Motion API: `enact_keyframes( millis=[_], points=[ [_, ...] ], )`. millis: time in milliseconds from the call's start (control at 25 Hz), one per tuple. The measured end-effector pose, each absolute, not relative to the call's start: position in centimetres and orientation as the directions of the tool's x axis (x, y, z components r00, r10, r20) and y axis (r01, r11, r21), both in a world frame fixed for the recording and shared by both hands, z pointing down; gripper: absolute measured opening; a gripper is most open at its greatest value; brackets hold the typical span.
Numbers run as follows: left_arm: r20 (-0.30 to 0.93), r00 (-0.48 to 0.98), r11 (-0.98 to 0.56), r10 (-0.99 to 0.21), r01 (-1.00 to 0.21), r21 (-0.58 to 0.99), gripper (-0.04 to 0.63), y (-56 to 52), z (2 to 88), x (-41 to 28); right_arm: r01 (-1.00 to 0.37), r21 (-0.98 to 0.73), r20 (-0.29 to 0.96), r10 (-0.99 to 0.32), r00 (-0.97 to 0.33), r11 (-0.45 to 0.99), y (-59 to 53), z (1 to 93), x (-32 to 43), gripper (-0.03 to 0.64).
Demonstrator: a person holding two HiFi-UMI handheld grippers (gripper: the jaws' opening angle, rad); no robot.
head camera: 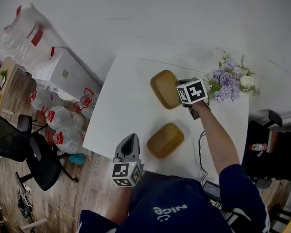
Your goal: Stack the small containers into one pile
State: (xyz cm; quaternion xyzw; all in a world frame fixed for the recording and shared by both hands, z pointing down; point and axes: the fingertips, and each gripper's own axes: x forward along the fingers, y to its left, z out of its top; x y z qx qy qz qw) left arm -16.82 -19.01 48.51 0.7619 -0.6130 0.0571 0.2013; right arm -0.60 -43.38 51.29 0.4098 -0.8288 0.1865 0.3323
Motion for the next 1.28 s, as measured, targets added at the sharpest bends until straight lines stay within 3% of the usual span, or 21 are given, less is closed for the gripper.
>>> enact_keyframes(
  millis=[720,1280],
  points=[
    [0.284,0.199,-0.134,-0.938,-0.963,0.234,0.018,-13.6,47.0,-18.3,-0.605,0.056,0.65,-0.489,-0.581,0.794,-35.7,45.0,-2.9,0.055],
    [0.279,0.216,-0.146,-0.935,-0.957,0.252,0.018,-11.2,47.4,-17.1,-0.255,0.13,0.701,-0.27,-0.66,0.958,-28.4,43.9,-4.4,0.055]
  ],
)
